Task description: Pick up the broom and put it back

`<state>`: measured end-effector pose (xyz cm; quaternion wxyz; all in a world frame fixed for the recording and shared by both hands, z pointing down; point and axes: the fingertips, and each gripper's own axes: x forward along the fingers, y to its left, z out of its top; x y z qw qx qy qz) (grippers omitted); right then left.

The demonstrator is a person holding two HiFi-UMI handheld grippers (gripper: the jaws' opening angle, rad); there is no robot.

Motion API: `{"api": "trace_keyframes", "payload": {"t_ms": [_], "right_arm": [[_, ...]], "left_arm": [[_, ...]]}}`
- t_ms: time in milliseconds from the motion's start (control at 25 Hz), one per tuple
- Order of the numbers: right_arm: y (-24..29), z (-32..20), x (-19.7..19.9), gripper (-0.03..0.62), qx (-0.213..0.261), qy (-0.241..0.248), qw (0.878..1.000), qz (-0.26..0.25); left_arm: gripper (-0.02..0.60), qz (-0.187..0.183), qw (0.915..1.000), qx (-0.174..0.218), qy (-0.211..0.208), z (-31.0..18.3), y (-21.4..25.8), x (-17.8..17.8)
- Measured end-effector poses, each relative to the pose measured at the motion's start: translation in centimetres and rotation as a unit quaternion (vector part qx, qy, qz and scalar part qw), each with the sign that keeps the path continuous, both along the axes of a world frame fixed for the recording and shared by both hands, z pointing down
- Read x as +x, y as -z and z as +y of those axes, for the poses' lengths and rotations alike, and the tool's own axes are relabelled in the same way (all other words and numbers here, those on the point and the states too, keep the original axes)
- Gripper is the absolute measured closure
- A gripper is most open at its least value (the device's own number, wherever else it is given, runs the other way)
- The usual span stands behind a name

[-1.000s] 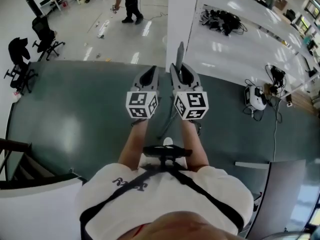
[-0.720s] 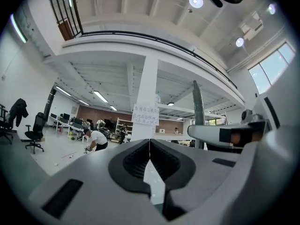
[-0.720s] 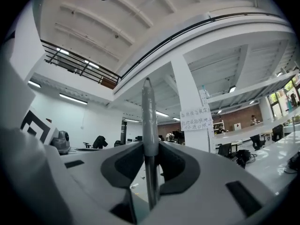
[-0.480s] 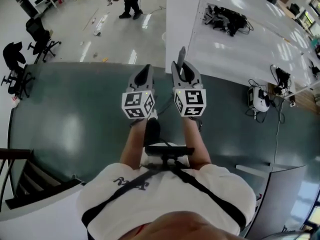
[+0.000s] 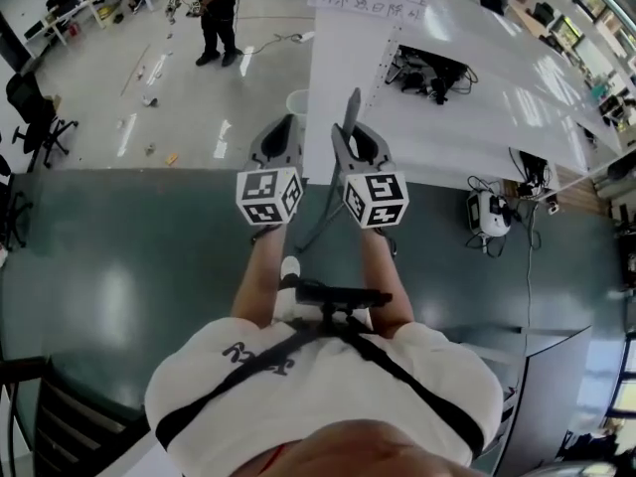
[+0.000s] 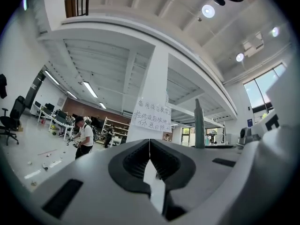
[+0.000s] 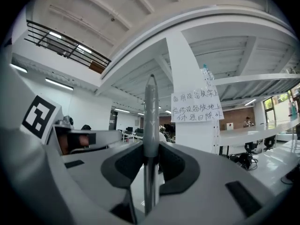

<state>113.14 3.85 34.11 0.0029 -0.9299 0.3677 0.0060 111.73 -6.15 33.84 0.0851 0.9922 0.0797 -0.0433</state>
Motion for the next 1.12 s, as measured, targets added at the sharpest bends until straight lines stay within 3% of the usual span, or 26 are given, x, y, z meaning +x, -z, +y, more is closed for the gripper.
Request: {"api": "trace_keyframes", "payload": {"t_ms": [360,640,880,1120], "right_arm": [[-6.4,-3.9,8.7,0.493,-0.069,-0.064,0.993,-0.075],[-13.0,-5.8,12.8,0.494,-0.079,-0.057,0.986,-0.137],[-17.2,-7.1,15.8,0.494,-0.076,-0.04,0.982,-0.168],[-22.0,-6.7,16.5,0.494,-0.074,-0.04,0.974,-0.211]], "left_arm": [[0.569,-0.041,0.9975,0.002,-0.058,-3.7,-3.9,8.3],[0.569,-0.083,0.9936,0.001,-0.076,-3.9,-8.5,12.4],[0.569,-0.13,0.9894,-0.009,-0.065,-4.6,-13.0,15.0],[0.569,-0.191,0.9796,-0.011,-0.06,-4.9,-18.5,15.6]]}}
